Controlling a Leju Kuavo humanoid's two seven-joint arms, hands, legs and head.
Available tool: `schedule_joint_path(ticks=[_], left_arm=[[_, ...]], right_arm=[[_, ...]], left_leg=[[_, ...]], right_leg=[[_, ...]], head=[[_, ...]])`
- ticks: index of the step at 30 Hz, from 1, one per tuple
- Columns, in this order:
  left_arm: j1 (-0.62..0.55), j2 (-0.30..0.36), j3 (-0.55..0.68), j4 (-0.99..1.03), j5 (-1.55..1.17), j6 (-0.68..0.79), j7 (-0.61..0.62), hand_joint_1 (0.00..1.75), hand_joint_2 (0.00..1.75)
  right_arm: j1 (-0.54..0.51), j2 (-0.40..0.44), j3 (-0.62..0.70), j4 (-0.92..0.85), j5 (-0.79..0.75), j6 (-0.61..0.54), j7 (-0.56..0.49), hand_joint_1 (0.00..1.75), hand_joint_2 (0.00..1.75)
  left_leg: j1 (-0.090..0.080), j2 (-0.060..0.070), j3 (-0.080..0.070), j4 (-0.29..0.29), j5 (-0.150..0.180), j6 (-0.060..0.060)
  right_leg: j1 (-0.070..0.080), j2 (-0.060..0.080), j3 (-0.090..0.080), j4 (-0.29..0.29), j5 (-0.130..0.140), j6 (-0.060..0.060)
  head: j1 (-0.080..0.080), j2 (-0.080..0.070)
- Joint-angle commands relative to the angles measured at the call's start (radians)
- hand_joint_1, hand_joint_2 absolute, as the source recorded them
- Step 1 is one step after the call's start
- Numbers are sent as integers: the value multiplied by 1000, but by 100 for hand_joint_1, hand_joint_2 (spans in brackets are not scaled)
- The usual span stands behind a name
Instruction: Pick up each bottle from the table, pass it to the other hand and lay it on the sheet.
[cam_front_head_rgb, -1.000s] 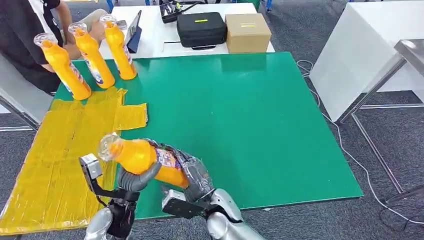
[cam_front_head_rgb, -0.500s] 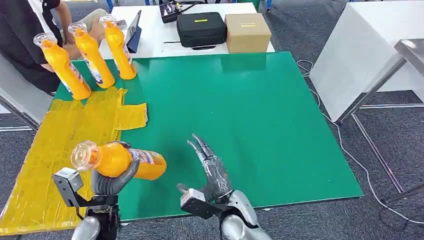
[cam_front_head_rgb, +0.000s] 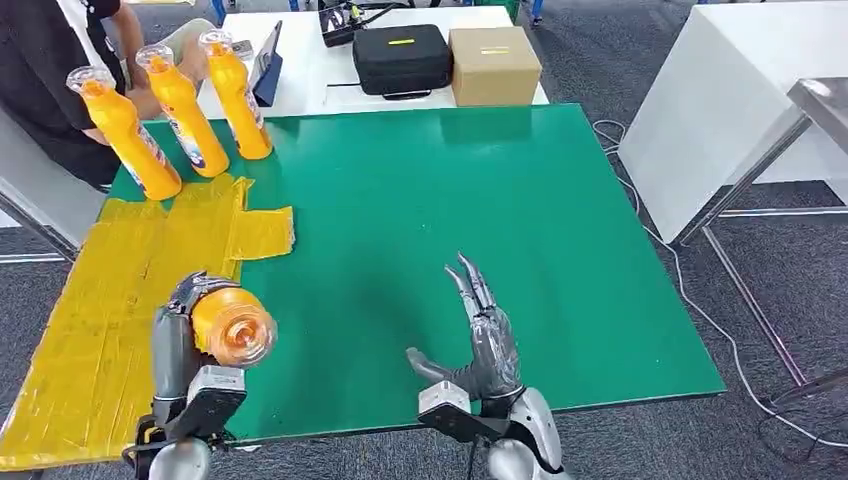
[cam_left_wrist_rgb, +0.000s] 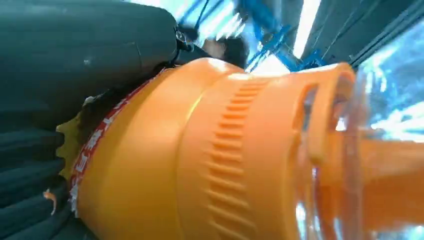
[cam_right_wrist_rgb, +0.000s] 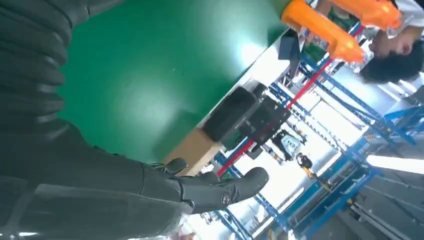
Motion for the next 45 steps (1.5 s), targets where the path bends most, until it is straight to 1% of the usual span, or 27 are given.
schedule_joint_path(ticks=[1,2,3,4,5,6,8,9,10,11,12,15,18,20,23,26,27,28,31,35,36,37,39,40,45], left_arm=[[-136,55,-85,219,-618,20,276,175,175],[-159,55,-86,269,-685,14,329,175,175],[-184,58,-89,323,-749,9,377,175,175],[-223,73,-103,397,-839,20,441,175,175],[-255,89,-130,456,-839,14,487,175,175],[-275,81,-120,506,-839,4,484,175,175],[-338,108,-158,617,-839,13,550,175,175],[-348,99,-146,644,-839,15,552,175,175],[-369,81,-101,692,-838,5,541,175,175],[-384,71,-72,721,-839,7,536,175,175],[-392,69,-63,729,-839,5,536,175,175],[-398,64,-56,734,-836,2,536,175,175],[-398,64,-56,734,-836,2,536,175,175],[-403,45,-11,745,-830,-24,530,175,175],[-435,37,47,790,-820,-21,536,175,175],[-459,31,91,816,-814,-33,552,175,175],[-466,31,110,817,-804,-32,560,175,175],[-468,33,120,815,-799,-38,565,175,175],[-465,39,157,800,-790,-60,578,175,175],[-458,39,170,792,-794,-63,584,175,175],[-454,38,184,787,-801,-66,602,175,175],[-452,40,190,784,-808,-70,609,175,175],[-449,39,202,778,-803,-81,600,175,175],[-449,39,202,778,-803,-81,600,175,175],[-449,39,202,778,-803,-81,600,175,175]], right_arm=[[61,-30,-1,-145,60,-12,12,0,175],[63,-26,3,-147,70,-3,14,0,175],[64,-22,5,-148,80,2,15,0,175],[64,-14,10,-146,101,8,19,0,175],[64,-11,14,-145,113,10,22,0,175],[66,-9,15,-144,118,8,24,0,175],[65,-7,18,-135,123,14,28,0,175],[64,-6,17,-133,124,17,29,0,175],[63,-2,16,-126,119,25,28,0,175],[60,-1,16,-118,117,33,26,0,175],[59,-1,16,-113,119,36,27,0,175],[56,0,16,-106,119,38,27,0,175],[56,0,16,-106,119,38,27,0,175],[55,1,15,-97,122,56,32,0,175],[55,18,5,-72,120,74,32,0,175],[57,32,1,-62,132,99,39,0,175],[56,32,2,-58,134,110,42,0,175],[55,30,5,-53,134,117,43,0,175],[48,27,14,-24,135,124,43,0,175],[41,26,18,-14,135,126,41,0,175],[37,25,19,-9,132,129,41,0,175],[32,26,21,-3,131,132,40,0,175],[25,28,22,7,130,133,40,0,175],[25,28,22,7,130,133,40,0,175],[25,28,22,7,130,133,40,0,175]], left_leg=[[0,-7,4,-1,-1,-2],[0,-7,4,-2,-1,-2],[0,-5,3,-2,0,-1],[0,-6,5,-2,0,-2],[0,-5,3,-2,0,-2],[0,-7,6,-3,0,-3],[0,-6,3,-2,1,-2],[0,-7,5,-3,1,-3],[0,-7,4,-2,1,-2],[0,-5,4,-2,1,-2],[0,-5,5,-2,0,-3],[0,-2,3,-1,0,-2],[0,-2,3,-1,0,-2],[0,-2,5,-1,-1,-3],[1,-2,4,-1,-1,-3],[1,-2,2,-1,0,-2],[1,-3,4,-1,-1,-3],[1,-3,2,-1,0,-2],[2,-1,2,-1,0,-2],[1,-1,4,-1,-1,-3],[1,-1,2,-1,0,-2],[1,-2,5,-1,-2,-3],[1,0,2,-1,-1,-2],[1,0,4,-1,-1,-3],[1,-2,2,-1,0,-3]], right_leg=[[-1,-3,5,-1,-3,-1],[-1,-4,5,-1,-3,-1],[-1,-3,4,-1,-1,0],[-1,-3,6,-2,-2,-1],[-1,-2,4,-1,-1,0],[-1,-3,7,-2,-2,-1],[-1,-3,4,-1,-1,-1],[0,-3,6,-2,-1,-1],[0,-4,6,-2,-1,-1],[0,-2,5,-2,-1,-1],[0,-1,6,-2,-1,-1],[0,1,4,-1,0,0],[0,1,5,-1,-1,0],[0,1,6,-1,-2,0],[0,1,5,-1,-1,-1],[1,1,3,0,0,-1],[0,1,5,-1,-1,-1],[1,1,3,-1,-1,-1],[1,2,3,-1,-1,-1],[0,3,5,-1,-1,0],[1,2,3,-1,-1,0],[0,2,6,-1,-2,0],[1,2,3,-1,0,0],[0,4,5,-1,-1,-1],[0,1,3,-1,-1,-1]], head=[[0,0],[0,0],[0,0],[0,0],[0,0],[0,0],[0,0],[0,0],[0,0],[0,0],[0,0],[0,0],[0,0],[0,0],[0,0],[0,0],[0,0],[0,0],[0,0],[0,0],[0,0],[0,0],[0,0],[0,0],[0,0]])
